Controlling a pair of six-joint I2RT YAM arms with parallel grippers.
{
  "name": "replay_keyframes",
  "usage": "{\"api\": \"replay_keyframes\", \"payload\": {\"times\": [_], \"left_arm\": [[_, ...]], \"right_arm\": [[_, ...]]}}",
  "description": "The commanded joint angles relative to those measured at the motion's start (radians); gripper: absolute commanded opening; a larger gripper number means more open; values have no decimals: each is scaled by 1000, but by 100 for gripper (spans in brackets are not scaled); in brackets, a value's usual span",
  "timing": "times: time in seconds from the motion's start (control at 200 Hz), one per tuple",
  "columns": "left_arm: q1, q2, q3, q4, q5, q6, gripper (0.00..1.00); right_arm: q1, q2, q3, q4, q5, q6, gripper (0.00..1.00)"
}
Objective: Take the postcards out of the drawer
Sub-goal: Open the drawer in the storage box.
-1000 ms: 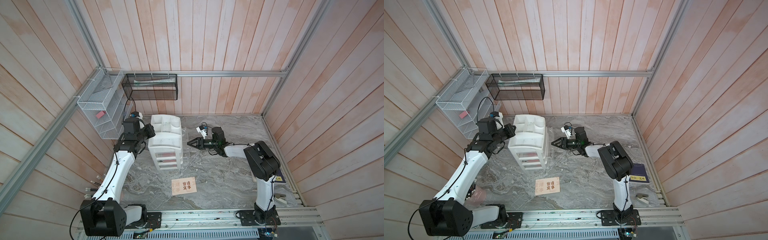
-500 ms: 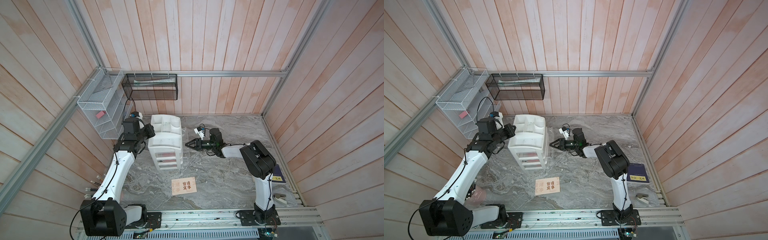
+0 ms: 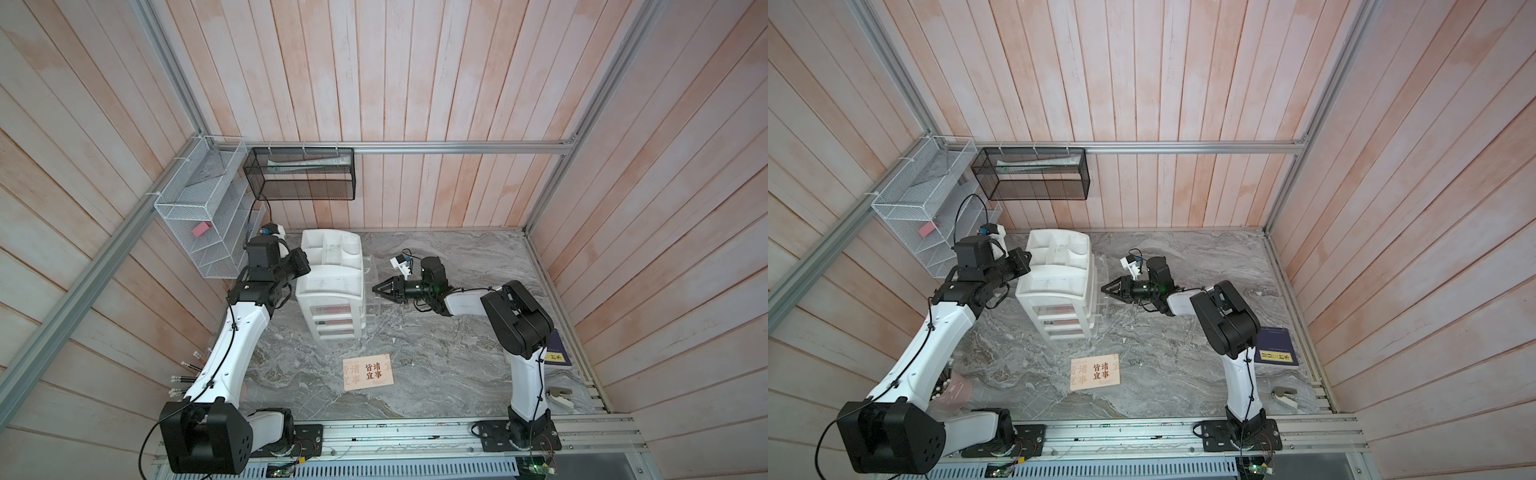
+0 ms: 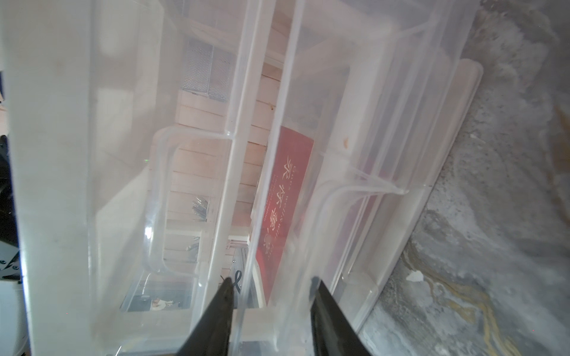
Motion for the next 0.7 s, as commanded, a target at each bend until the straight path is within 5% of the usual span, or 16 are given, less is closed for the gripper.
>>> {"api": "replay_keyframes", "payload": {"times": [0.0,0.695], "left_arm": [[9,-21,22,-18,-103,48,0],[9,-3,56,-40,-119,86,0]], "right_arm": [[-31,-52,-19,-2,-16,-87,36],[-116,-135,-22,-306,6,-273,34]]}}
